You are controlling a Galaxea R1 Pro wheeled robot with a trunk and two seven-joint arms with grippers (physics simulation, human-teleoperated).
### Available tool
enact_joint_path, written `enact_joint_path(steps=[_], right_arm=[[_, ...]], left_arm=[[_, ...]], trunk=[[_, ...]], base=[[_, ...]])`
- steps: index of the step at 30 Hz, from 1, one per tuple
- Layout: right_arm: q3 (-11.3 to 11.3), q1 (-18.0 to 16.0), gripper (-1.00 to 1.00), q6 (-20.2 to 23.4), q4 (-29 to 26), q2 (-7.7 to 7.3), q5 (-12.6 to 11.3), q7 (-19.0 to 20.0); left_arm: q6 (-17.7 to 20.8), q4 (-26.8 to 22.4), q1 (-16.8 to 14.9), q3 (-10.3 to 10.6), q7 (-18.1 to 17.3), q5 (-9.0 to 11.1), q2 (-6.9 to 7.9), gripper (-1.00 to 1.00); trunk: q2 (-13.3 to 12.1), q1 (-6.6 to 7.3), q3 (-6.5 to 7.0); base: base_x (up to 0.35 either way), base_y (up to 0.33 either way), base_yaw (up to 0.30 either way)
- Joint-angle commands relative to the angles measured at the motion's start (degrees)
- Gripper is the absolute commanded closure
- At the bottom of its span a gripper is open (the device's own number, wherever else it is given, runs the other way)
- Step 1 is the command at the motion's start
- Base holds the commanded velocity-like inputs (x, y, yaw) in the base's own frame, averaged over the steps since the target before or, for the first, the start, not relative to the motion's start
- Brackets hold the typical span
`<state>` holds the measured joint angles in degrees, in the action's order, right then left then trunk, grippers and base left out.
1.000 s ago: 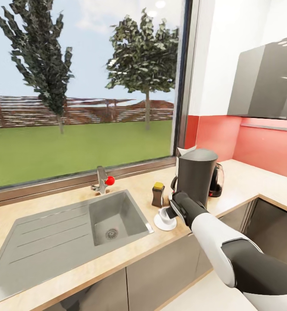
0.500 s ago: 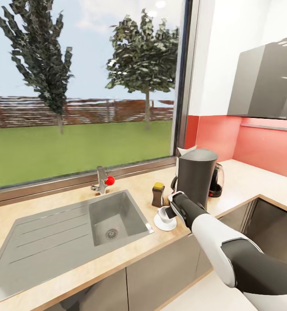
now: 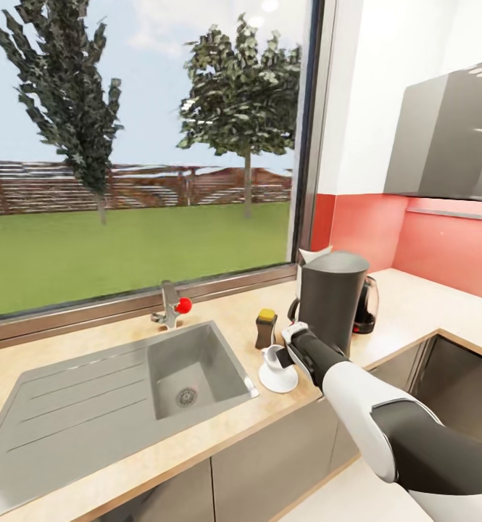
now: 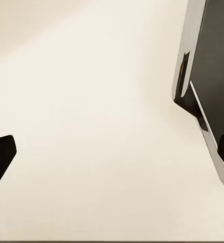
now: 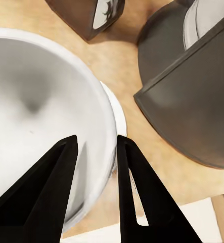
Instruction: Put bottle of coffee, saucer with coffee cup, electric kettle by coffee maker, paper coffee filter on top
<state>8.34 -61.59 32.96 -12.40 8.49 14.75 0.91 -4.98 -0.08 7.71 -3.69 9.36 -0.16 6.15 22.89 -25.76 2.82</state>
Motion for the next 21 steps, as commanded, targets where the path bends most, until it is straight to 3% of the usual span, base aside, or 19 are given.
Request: enact_joint_path(steps=[1, 21], right_arm=[[0.24, 0.01, 1.0, -0.05, 0.01, -0.02, 0.19, 0.23], [0.27, 0.06, 1.0, -0.44, 2.32, -0.45, 0.28, 0.12]], left_arm=[[-0.21, -0.01, 0.02, -0.35, 0.04, -0.02, 0.0, -1.0], [-0.21, 0.21, 0.02, -0.44, 0.13, -0.02, -0.09, -1.0]], trunk=[[0.03, -0.03, 0.0], [0.03, -0.03, 0.0]], base=[[0.088, 0.0, 0.0], [0.04, 0.0, 0.0]])
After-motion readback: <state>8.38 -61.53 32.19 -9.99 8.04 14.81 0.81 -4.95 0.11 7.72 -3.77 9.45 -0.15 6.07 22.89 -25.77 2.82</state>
